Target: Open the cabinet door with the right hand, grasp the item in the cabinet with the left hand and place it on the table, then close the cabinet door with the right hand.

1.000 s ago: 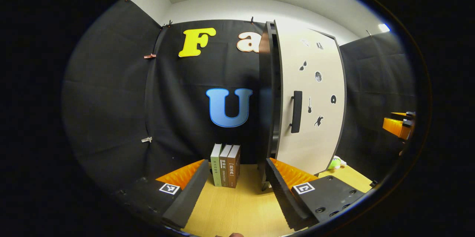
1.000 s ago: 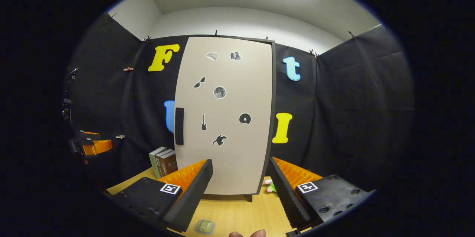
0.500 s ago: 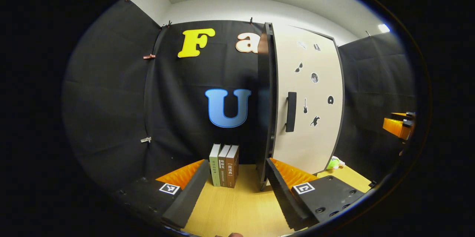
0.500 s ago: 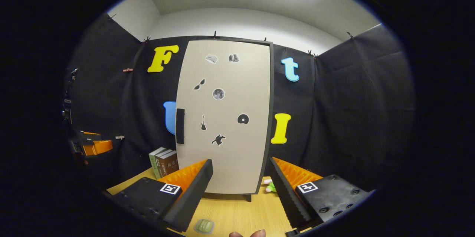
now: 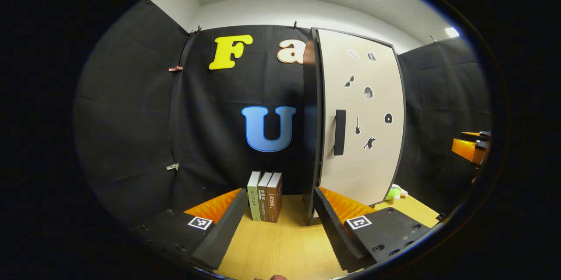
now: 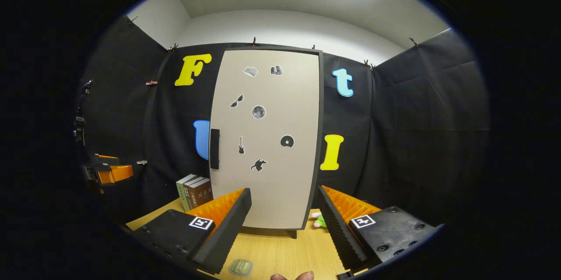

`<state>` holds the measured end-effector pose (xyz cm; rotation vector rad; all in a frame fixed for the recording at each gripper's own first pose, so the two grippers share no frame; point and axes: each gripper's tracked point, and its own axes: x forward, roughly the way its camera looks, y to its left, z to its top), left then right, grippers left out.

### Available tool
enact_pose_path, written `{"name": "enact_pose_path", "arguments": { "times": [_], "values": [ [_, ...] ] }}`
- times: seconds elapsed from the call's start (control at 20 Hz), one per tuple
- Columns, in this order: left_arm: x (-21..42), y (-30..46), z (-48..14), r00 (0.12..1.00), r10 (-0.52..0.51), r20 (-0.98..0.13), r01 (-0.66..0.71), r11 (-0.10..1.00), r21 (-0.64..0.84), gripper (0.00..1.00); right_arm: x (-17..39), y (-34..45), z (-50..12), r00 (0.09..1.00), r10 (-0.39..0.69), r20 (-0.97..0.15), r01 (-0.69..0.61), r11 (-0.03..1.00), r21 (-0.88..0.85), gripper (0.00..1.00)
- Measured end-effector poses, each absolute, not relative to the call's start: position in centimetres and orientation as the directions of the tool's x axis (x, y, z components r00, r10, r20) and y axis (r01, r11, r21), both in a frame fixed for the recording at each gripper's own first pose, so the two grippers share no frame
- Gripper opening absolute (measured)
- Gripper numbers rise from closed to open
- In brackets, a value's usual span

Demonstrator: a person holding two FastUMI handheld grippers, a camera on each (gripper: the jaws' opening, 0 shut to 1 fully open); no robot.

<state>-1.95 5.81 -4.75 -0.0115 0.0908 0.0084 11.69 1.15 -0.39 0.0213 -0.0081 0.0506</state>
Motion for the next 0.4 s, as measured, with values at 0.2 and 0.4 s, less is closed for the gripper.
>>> {"name": "enact_pose_path", "arguments": {
  "times": [0.2, 0.4],
  "values": [
    [-1.99, 5.74, -4.74, 0.996, 0.009, -0.092, -0.009, 1.0, -0.005, 0.95, 11.59, 1.28, -0.36, 0.999, 0.054, 0.009, -0.054, 0.998, 0.02, 0.98],
    [-1.97, 5.66, -4.86, 0.995, 0.008, -0.096, -0.008, 1.0, -0.001, 0.95, 11.66, 1.24, -0.48, 0.999, 0.053, 0.007, -0.054, 0.998, 0.019, 0.98]
  ]
}}
